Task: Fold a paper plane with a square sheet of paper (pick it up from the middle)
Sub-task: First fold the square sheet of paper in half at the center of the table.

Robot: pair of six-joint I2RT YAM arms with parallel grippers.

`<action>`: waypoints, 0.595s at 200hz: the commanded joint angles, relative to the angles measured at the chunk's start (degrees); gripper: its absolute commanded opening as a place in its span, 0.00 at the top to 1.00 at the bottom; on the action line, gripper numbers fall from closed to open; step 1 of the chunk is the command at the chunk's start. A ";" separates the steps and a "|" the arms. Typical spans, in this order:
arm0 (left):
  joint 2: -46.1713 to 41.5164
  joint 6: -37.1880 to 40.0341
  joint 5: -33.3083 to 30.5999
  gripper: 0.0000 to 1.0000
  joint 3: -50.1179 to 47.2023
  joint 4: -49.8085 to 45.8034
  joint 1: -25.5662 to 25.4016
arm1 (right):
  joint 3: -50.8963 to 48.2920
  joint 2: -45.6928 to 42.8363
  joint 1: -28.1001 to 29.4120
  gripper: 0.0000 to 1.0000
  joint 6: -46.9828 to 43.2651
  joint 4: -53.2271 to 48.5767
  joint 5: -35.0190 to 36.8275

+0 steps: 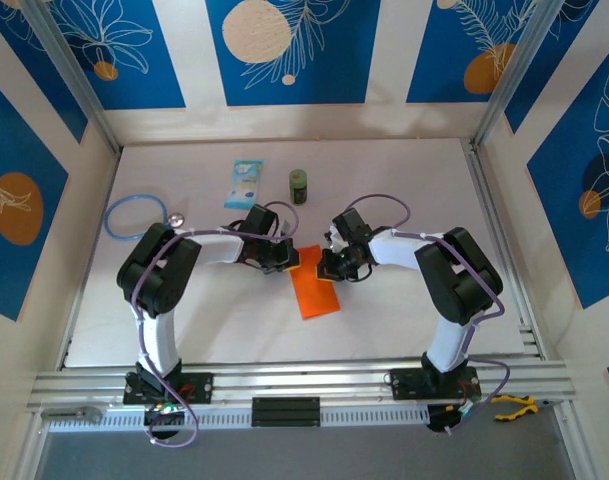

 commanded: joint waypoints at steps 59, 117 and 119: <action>1.08 1.41 -0.81 0.98 5.44 -4.74 0.94 | -1.92 1.89 -0.62 1.00 0.05 -5.73 3.19; 3.70 2.77 -3.44 0.98 4.07 -5.21 1.70 | -2.19 2.05 -0.62 1.00 0.20 -5.40 3.07; 3.73 2.71 -3.44 0.98 3.94 -5.11 1.80 | -2.25 2.09 -0.62 1.00 0.22 -5.39 3.10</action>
